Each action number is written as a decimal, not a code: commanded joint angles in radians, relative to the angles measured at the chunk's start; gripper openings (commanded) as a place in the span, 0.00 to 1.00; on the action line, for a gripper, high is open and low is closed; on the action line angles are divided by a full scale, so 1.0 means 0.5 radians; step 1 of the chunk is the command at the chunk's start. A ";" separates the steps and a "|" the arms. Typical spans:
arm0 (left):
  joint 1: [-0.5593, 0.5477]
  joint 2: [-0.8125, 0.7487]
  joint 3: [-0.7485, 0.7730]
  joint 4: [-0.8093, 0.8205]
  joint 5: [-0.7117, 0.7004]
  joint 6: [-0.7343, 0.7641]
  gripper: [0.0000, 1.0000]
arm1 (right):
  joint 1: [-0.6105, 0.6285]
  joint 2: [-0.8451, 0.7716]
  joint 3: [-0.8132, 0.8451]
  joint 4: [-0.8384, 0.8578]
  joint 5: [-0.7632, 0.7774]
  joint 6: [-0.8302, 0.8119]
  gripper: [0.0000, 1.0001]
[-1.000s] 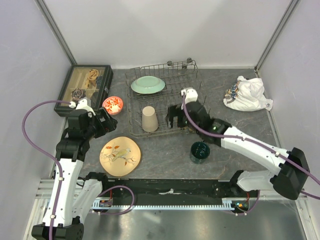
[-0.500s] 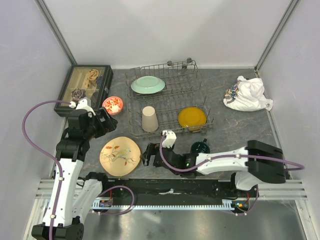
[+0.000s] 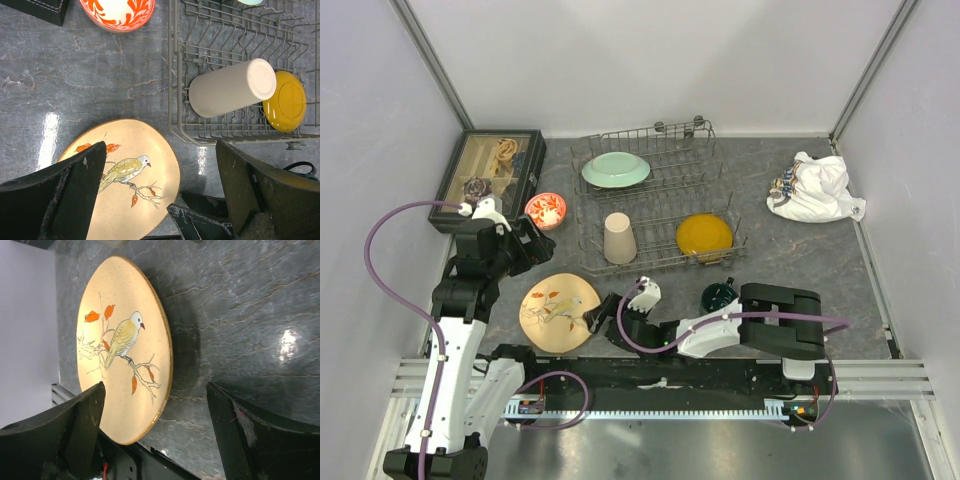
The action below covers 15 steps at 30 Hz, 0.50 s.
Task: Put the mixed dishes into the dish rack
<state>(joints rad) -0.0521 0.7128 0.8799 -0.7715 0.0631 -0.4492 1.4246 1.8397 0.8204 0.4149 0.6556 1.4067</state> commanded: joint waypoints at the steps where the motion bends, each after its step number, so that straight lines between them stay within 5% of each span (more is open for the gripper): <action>1: 0.006 -0.008 0.081 0.037 0.039 0.033 0.96 | 0.016 0.131 0.050 0.023 0.008 0.169 0.88; 15: 0.006 0.001 0.069 0.043 0.042 0.042 0.96 | 0.010 0.306 0.114 -0.057 -0.004 0.319 0.51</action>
<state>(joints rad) -0.0521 0.7139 0.8799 -0.7715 0.0631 -0.4492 1.4250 1.9465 0.8825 0.4561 0.6563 1.5249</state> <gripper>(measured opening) 0.967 0.561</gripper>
